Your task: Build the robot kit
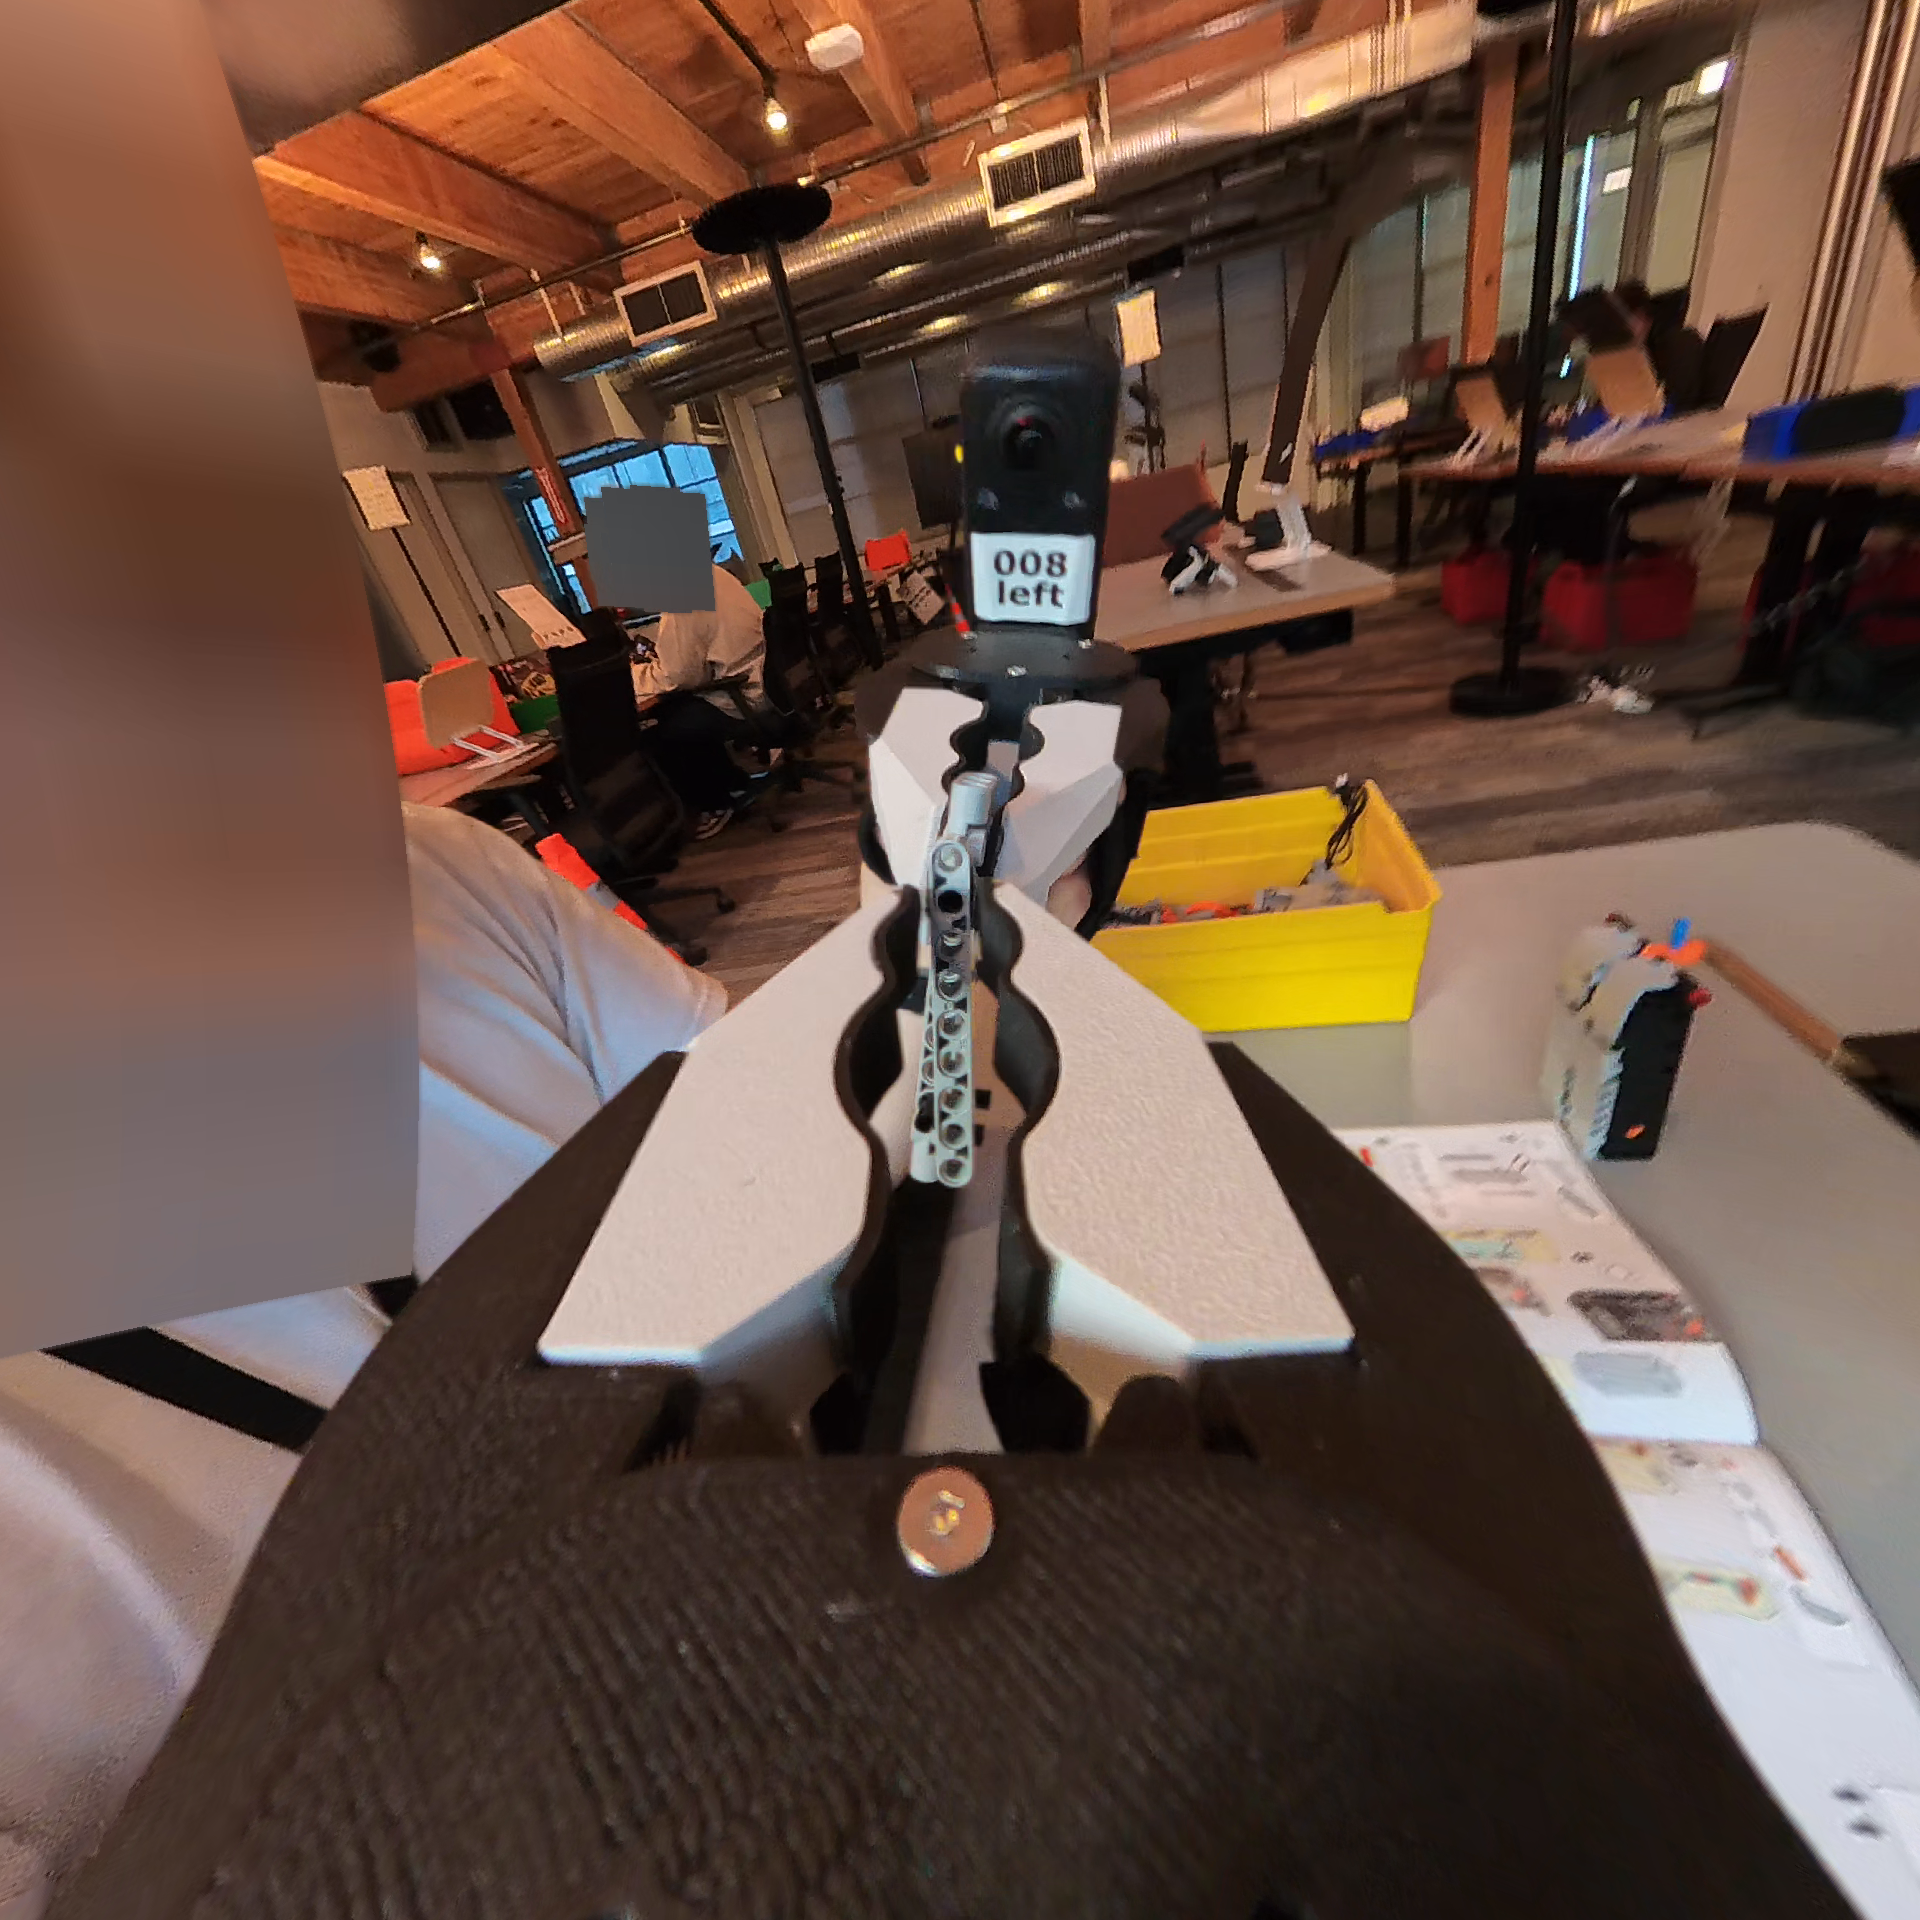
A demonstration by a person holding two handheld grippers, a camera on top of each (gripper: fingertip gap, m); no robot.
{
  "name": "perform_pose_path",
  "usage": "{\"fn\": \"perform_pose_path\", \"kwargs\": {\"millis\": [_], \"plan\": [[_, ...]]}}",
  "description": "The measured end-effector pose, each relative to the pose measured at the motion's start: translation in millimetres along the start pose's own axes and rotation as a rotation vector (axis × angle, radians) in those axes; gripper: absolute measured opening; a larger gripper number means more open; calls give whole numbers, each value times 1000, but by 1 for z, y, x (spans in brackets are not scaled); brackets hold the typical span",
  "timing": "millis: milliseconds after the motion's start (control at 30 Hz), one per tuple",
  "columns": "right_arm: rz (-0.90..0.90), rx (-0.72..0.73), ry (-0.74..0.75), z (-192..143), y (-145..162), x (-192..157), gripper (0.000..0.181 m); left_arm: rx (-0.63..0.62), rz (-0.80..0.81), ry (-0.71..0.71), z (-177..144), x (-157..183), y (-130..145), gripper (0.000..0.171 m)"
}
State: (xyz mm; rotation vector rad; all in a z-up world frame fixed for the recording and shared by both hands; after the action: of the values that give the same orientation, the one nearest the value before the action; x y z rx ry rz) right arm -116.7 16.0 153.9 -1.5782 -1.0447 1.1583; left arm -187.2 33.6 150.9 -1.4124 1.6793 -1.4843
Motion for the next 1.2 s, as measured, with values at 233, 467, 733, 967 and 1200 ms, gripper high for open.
{"fn": "perform_pose_path", "kwargs": {"millis": [233,467,733,967,1200], "plan": [[16,-67,38,9,13,14,37,85,-20,-13,-18,-6,-6,5],[66,-144,-63,29,26,17,17,158,-18,-40,-26,-10,-12,4],[31,53,-7,17,1,16,15,247,14,-120,-29,-17,-19,34],[-18,63,151,13,-4,21,15,282,87,-65,-9,-16,-21,5],[-39,126,85,3,-9,16,19,302,63,-40,-20,-13,-23,4]]}}
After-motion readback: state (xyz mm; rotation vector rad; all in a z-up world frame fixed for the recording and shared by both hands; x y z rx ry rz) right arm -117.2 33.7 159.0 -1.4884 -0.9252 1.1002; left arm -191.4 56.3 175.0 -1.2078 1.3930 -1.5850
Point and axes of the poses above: each gripper's, where its closed fingertips meet, z out along the fingers, y out of its underside, x = y × z across the jaws, the point moved 4 cm from there along -z, back along the fingers, and after that the axes turned 14 degrees about -x, right-handed, at the moved point
